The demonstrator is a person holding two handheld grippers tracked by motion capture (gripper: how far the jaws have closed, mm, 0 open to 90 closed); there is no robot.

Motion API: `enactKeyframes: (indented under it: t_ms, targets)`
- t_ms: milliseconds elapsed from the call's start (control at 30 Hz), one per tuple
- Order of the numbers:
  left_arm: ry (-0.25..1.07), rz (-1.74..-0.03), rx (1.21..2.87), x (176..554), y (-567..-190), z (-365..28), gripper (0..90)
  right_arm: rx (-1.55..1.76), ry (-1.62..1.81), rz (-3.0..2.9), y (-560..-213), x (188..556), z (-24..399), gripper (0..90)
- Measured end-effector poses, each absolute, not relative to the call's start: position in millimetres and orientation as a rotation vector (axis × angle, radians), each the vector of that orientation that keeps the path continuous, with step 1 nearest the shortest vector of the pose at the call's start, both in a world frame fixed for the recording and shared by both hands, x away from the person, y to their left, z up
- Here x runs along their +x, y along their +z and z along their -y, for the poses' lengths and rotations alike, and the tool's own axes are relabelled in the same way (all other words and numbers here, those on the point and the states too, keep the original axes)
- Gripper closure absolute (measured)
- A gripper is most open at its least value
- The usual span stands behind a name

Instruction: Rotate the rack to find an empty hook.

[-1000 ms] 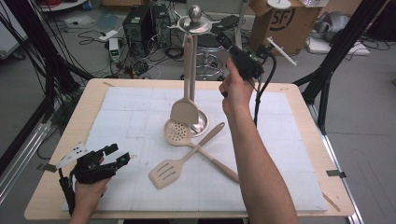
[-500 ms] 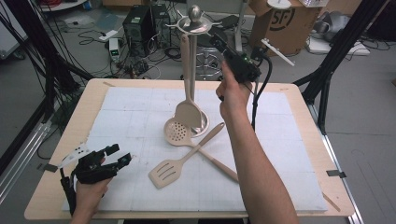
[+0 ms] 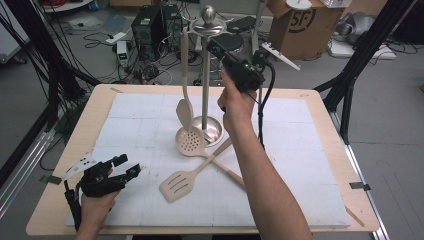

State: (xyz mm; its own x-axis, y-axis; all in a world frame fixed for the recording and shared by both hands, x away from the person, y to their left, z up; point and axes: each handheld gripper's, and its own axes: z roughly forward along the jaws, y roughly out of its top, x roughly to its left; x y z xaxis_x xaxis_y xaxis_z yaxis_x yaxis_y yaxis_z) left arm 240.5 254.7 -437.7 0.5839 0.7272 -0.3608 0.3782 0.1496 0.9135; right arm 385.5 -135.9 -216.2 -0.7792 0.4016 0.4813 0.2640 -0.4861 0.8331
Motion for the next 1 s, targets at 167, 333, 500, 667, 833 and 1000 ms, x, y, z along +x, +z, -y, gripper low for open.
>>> enactKeyframes:
  t_ms: [167,333,500,667,833,1000]
  targets:
    - [0.323,-0.997,1.463,241,-438,-256,23.3,0.998,2.439,-1.552,-217,385,130,90.0]
    - [0.320,-0.998,1.463,241,-438,-256,23.4,0.991,2.439,-1.555,-217,386,127,90.0]
    - [0.323,-0.999,1.465,241,-438,-255,23.3,0.990,2.437,-1.558,-215,386,123,90.0]
    - [0.326,-0.999,1.459,239,-437,-256,23.6,0.983,2.439,-1.550,-216,385,121,90.0]
    - [0.323,-1.001,1.462,239,-438,-256,23.6,0.992,2.435,-1.551,-215,386,119,90.0]
    - [0.325,-1.001,1.464,239,-438,-255,23.6,0.994,2.429,-1.562,-215,386,114,90.0]
